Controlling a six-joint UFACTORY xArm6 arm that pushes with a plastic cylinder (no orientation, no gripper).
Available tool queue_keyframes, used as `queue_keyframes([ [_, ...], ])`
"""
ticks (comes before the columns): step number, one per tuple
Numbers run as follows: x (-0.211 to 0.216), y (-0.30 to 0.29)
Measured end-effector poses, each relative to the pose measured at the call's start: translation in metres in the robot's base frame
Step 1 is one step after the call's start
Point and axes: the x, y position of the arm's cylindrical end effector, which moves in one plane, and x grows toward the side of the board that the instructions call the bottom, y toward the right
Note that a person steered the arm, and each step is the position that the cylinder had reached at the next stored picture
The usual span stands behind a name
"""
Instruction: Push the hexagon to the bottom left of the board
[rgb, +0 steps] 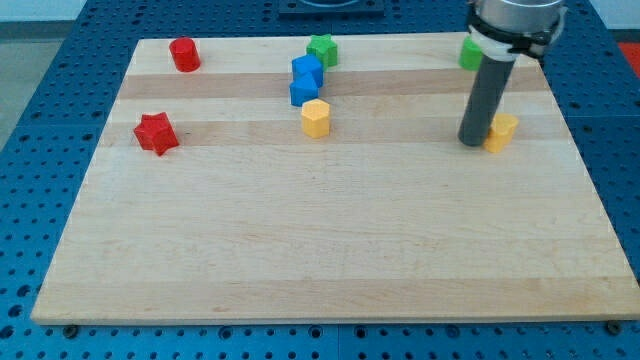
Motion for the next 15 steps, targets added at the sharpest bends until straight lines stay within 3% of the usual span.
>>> queue_keyframes([
  [3,-0.006,-0.002],
  [6,-0.065,-0.085],
  [9,-0.066,-0.176],
  [15,0.031,-0.227],
])
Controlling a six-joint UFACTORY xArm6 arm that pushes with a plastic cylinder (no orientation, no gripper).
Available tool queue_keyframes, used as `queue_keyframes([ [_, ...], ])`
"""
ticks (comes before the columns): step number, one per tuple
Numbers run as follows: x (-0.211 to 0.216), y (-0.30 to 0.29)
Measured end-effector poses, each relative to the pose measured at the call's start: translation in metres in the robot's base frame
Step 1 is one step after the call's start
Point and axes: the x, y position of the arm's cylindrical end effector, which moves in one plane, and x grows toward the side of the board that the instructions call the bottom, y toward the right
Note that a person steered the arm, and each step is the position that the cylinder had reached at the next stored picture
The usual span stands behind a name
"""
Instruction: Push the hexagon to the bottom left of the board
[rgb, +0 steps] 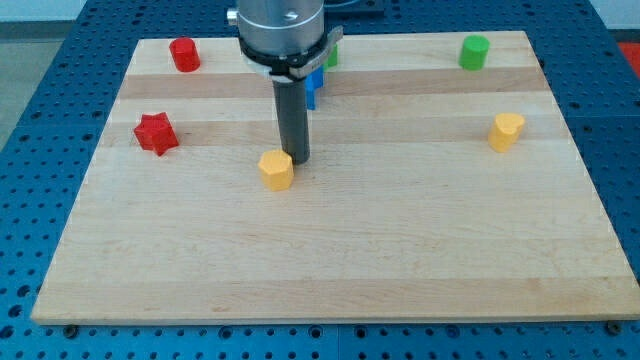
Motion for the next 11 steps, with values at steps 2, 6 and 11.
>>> queue_keyframes([
  [2,0.043,-0.025],
  [6,0.094,-0.11],
  [11,0.081,-0.124],
])
